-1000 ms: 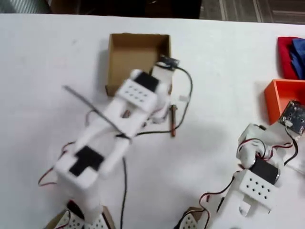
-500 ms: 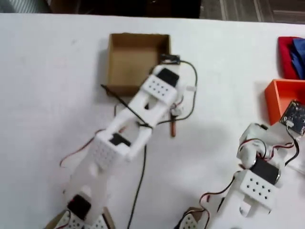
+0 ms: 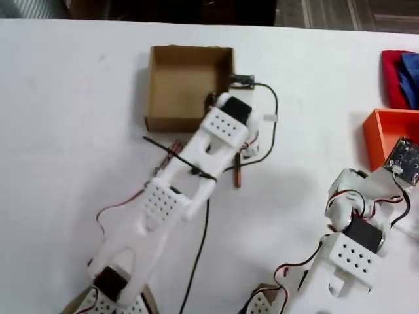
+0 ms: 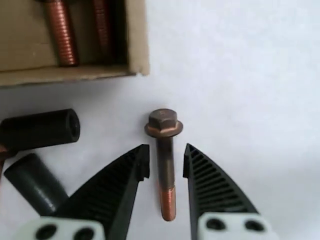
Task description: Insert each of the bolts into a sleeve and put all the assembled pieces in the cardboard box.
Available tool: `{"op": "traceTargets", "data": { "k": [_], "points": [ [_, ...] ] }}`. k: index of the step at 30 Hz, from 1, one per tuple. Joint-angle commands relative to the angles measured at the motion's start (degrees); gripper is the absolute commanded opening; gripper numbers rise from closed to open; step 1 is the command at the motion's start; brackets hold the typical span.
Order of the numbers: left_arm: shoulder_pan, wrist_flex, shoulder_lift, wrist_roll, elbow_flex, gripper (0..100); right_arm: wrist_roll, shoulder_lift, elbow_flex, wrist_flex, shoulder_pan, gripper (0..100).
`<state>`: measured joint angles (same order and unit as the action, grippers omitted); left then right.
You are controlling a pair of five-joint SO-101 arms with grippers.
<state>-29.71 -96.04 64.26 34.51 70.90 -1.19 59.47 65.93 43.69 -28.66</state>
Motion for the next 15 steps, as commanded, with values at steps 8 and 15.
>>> {"op": "traceTargets", "data": {
  "k": [8,15],
  "points": [
    [-1.1,-0.6,4.0,0.4,5.8,14,-0.5,1.8,-0.3,-1.3,0.0,2.2],
    [-1.1,-0.2,4.6,0.3,5.7,14,-0.5,1.8,-0.3,-1.3,0.0,2.2]
  ]
}}
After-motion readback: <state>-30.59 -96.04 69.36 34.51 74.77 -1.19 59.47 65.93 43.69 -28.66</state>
